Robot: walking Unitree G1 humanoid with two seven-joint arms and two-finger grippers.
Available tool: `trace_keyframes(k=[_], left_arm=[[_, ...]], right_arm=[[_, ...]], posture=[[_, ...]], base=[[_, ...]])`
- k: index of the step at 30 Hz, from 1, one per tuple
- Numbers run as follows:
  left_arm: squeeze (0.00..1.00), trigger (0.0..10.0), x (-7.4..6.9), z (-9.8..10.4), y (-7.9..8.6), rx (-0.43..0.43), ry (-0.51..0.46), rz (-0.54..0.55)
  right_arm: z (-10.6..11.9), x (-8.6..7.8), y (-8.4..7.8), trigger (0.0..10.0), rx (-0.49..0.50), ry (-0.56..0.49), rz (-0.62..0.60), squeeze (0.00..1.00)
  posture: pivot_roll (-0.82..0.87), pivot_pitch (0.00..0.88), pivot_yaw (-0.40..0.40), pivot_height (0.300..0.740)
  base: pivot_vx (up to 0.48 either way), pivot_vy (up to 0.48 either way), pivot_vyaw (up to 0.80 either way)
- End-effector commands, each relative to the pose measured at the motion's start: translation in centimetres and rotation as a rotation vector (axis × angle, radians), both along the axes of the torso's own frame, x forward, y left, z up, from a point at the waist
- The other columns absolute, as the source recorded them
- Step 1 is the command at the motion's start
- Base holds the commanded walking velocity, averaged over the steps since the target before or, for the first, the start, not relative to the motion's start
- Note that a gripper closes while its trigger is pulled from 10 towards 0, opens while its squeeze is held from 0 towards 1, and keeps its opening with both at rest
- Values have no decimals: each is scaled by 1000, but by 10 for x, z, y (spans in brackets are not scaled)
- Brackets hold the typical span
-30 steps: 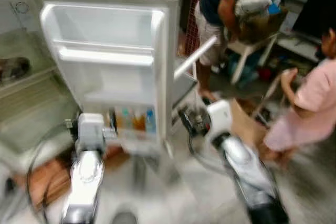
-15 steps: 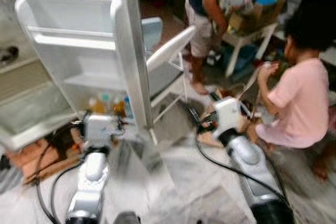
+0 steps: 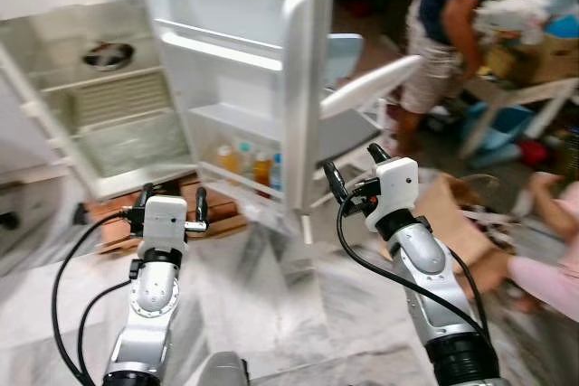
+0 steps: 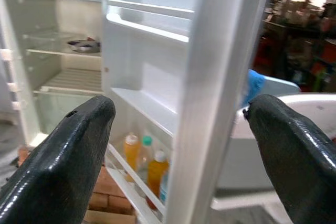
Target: Restocking fridge
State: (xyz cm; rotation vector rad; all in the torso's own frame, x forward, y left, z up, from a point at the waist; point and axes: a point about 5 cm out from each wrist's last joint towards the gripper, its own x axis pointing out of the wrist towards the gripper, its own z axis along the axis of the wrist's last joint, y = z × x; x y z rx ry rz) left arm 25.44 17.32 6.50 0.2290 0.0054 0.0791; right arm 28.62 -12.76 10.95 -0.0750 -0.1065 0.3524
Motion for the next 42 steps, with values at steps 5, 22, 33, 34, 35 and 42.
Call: trace_keyframes(k=[5, 22, 33, 34, 35, 42], left_arm=[[0, 10000, 0, 1, 1, 3, -2, 0], [0, 10000, -1, 1, 2, -5, -3, 21], [0, 10000, -1, 1, 1, -4, -5, 14], [0, 10000, -1, 1, 1, -4, -5, 14], [0, 10000, -1, 1, 1, -4, -4, 13], [0, 10000, -1, 0, 0, -4, 1, 12]], right_arm=[[4, 3, 1, 10000, 11, -17, -10, 0], [2, 0, 2, 10000, -15, -21, 12, 0], [2, 1, 1, 10000, -23, -32, 6, 0], [2, 1, 1, 10000, -23, -32, 6, 0], [2, 1, 1, 10000, -23, -32, 5, 0], [2, 2, -1, 10000, -6, -24, -19, 0]], posture=[[54, 30, 13, 740], [54, 38, 13, 740], [54, 40, 14, 740], [54, 40, 14, 740], [54, 40, 14, 740], [54, 40, 13, 740]], base=[[172, -266, 510], [239, -196, 166], [0, 0, 646], [0, 0, 475], [0, 0, 475], [0, 0, 0]])
